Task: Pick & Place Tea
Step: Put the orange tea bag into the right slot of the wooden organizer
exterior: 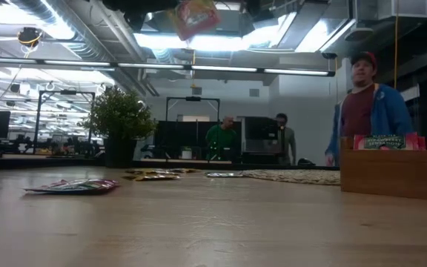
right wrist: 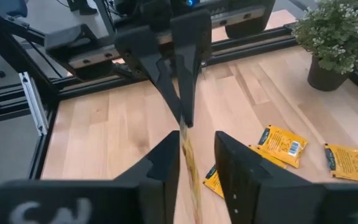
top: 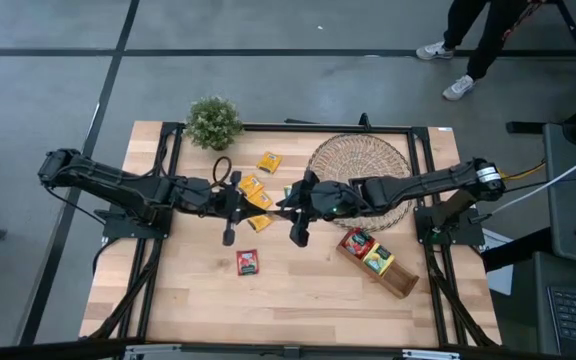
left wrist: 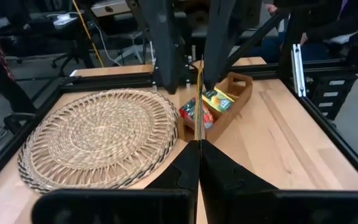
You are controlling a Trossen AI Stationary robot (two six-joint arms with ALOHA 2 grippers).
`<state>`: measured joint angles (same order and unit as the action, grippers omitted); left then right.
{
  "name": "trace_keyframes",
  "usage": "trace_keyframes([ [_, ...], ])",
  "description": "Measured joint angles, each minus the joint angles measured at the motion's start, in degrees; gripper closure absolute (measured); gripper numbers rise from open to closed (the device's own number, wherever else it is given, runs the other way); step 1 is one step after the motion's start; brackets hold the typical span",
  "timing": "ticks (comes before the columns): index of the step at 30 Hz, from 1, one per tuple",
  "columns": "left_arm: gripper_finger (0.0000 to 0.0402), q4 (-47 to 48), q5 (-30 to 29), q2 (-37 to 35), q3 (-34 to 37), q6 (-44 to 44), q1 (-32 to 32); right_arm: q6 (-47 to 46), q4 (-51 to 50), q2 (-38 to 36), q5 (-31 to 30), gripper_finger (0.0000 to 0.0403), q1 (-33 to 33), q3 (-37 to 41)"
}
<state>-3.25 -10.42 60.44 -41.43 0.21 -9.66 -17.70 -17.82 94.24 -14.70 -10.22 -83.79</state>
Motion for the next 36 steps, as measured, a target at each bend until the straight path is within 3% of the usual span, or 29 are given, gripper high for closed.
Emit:
trace_keyframes([
  [8, 0.0399, 0.0, -0.1, 0.1, 0.0, 0.0, 0.0, 0.0, 0.5, 0.0, 4.3, 0.0395, 0.7, 0.0],
  [17, 0.0395, 0.4, -0.1, 0.1, 0.0, 0.0, 0.0, -1.6, -0.3, 0.0, 4.2, 0.0397, -0.1, 0.0],
  [23, 0.0363, 2.7, 0.0, 0.1, 0.0, -0.5, 0.0, -5.0, -4.4, -0.1, 4.4, 0.0399, -4.3, 0.0],
  [29, 0.0329, 3.5, 0.1, 0.1, 0.0, -1.0, 0.0, -14.1, -10.4, -1.1, 2.5, 0.0400, -9.5, 0.0],
  [36, 0.0318, 3.6, 1.5, 0.1, 0.0, -1.0, 0.0, -31.1, -21.3, -3.1, -0.4, 0.0400, -16.2, 0.0],
])
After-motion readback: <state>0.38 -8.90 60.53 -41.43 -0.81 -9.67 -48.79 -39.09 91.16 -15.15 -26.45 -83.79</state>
